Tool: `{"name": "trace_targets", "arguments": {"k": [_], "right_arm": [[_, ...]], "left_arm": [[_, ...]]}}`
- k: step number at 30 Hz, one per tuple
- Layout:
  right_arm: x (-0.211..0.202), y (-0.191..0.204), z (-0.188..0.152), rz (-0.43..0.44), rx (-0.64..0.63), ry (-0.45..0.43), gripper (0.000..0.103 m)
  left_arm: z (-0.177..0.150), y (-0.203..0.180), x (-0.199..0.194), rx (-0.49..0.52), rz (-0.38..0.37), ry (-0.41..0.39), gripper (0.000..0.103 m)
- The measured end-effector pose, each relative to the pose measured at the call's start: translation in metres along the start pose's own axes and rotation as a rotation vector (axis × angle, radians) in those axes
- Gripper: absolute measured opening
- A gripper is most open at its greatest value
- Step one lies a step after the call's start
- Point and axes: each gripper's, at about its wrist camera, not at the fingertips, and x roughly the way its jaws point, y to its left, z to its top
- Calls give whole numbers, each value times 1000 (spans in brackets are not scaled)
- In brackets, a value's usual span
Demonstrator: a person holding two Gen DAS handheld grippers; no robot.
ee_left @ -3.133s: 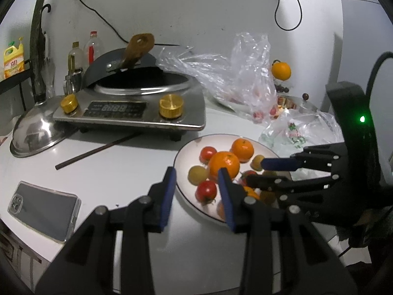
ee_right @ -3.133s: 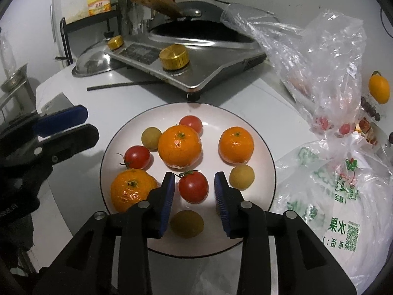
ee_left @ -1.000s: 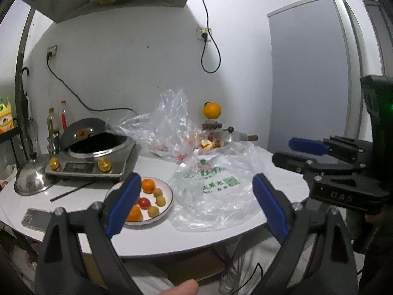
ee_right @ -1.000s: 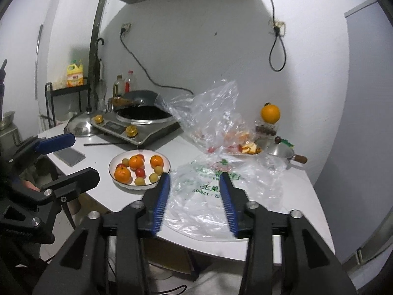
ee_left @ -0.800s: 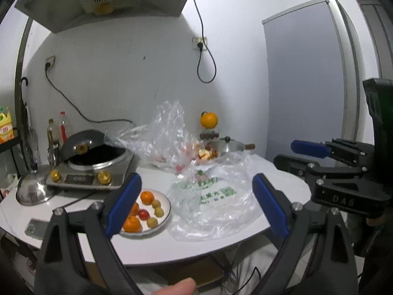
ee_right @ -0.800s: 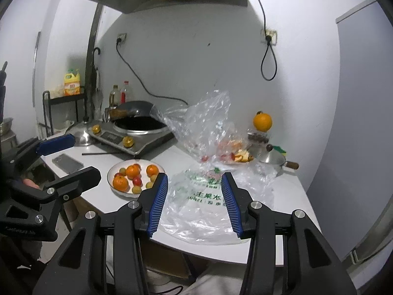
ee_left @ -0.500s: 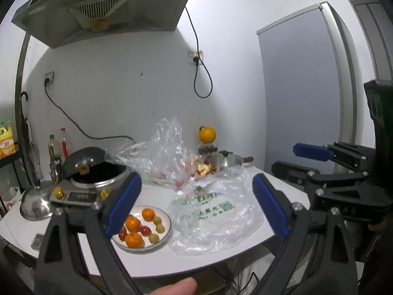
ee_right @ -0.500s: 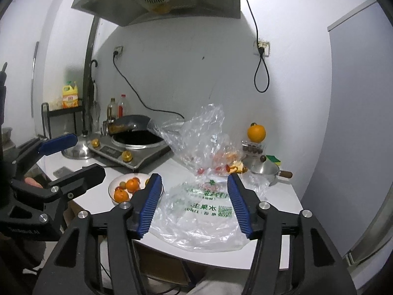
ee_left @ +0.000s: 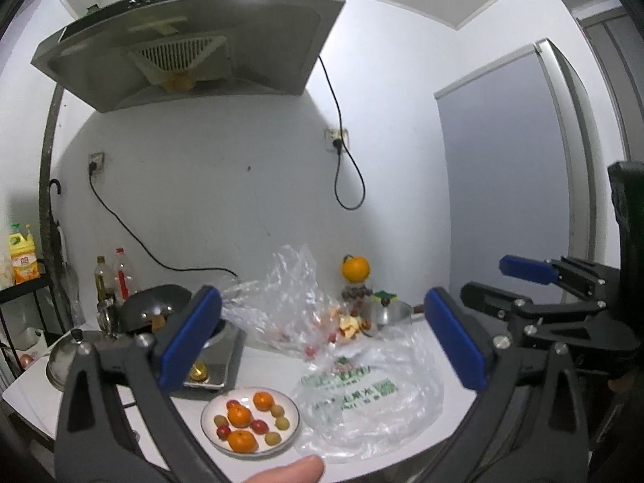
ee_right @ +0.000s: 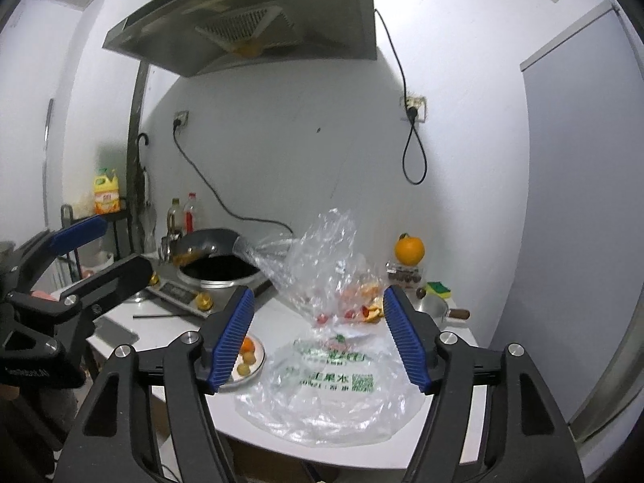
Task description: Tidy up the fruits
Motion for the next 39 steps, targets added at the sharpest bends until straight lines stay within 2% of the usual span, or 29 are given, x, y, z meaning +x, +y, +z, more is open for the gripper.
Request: {"name": "trace_targets", "arguments": {"k": [6, 10, 17, 39], "right_arm": [[-3, -4, 20, -11, 6, -44, 71], [-4, -6, 30, -18, 8, -63, 77], [-4, -5, 44, -30, -2, -84, 78], [2, 2, 49, -16, -14, -70, 78]], "left_arm": [[21, 8, -3, 8, 42, -33, 102], [33, 12, -3, 0, 39, -48, 102], [46, 12, -7, 19, 74, -69, 102], [41, 21, -5, -7, 85, -51, 102]]}}
